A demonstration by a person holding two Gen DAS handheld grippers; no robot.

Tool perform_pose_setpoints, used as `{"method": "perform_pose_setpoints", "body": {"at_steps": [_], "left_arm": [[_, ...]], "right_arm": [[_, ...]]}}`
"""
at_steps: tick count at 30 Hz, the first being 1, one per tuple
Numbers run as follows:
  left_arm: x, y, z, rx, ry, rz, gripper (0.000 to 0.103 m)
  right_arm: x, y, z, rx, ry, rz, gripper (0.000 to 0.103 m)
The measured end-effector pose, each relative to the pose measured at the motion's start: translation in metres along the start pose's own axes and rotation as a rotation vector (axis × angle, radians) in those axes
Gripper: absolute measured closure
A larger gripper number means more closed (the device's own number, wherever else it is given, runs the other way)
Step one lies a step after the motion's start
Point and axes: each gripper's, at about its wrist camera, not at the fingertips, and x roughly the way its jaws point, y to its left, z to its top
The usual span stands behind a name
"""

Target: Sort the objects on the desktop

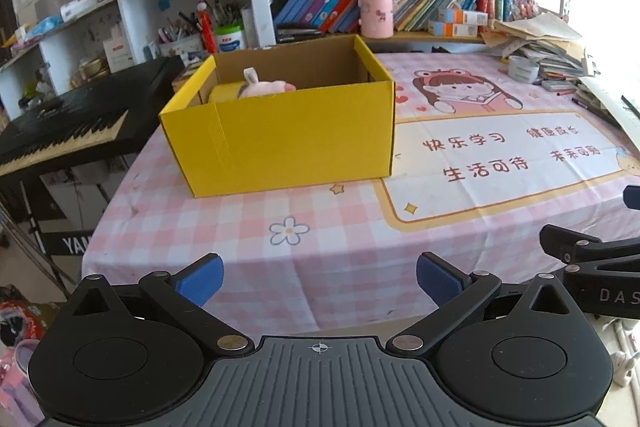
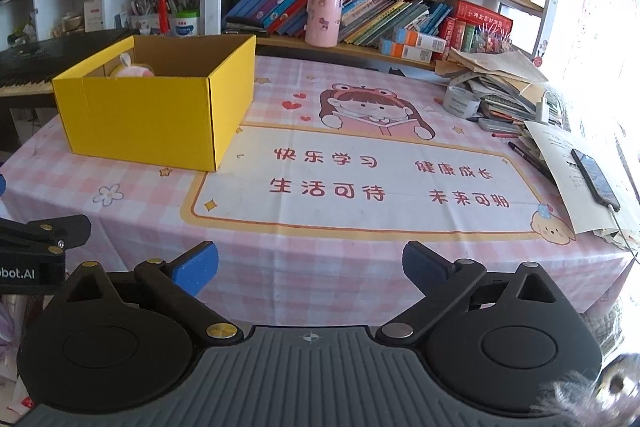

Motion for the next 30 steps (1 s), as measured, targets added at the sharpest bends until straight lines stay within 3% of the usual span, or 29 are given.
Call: {"method": "perform_pose_setpoints", "body": {"at_steps": [30], "left_arm": [[0.009,0.004,0.004,0.023,0.017,-0.023,0.0]], "right_arm": [[0.01,0.007,0.004,-0.008,0.021,0.0,0.003]]}}
